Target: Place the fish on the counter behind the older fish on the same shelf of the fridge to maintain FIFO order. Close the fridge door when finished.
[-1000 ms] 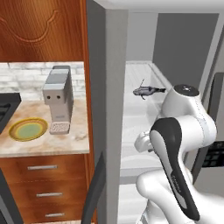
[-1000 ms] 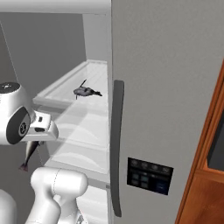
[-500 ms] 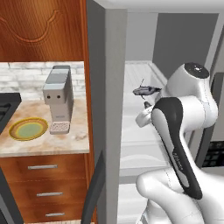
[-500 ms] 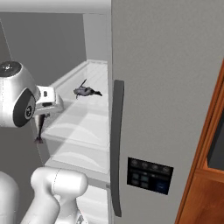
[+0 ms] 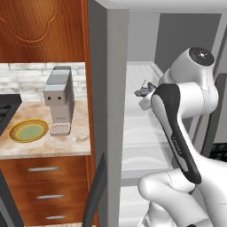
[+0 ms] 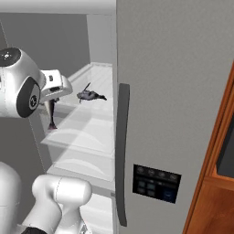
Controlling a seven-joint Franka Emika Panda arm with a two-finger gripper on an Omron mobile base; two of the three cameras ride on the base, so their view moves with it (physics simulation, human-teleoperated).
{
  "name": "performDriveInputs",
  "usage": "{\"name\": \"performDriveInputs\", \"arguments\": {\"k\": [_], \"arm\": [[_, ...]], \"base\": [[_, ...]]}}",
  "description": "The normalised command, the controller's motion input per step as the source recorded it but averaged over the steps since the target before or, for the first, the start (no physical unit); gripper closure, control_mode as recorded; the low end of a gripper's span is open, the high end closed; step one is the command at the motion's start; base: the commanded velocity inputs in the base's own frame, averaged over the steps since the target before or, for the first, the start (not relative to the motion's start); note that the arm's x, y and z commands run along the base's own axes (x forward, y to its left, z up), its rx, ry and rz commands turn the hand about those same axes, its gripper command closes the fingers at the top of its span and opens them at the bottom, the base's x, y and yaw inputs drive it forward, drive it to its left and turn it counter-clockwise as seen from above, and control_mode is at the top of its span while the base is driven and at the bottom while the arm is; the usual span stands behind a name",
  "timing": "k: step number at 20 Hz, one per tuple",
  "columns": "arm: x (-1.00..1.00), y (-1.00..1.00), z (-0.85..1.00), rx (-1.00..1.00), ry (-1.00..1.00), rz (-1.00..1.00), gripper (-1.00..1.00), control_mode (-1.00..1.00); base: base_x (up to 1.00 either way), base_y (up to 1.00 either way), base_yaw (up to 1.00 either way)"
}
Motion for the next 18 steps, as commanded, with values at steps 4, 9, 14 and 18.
{"name": "performDriveInputs", "arguments": {"k": [4,9,14,18], "arm": [[0.07,-0.1,0.1,-0.04,-0.02,0.0,1.0,-1.0],[0.09,-0.36,0.48,-0.08,-0.13,0.0,1.0,-1.0],[0.33,-0.14,0.31,-0.08,-0.01,0.01,1.0,-1.0],[0.42,-0.05,0.02,-0.12,0.0,0.01,1.0,-1.0]], "base": [[0.0,0.0,0.0],[0.0,0.0,0.0],[0.0,0.0,0.0],[0.0,0.0,0.0]]}}
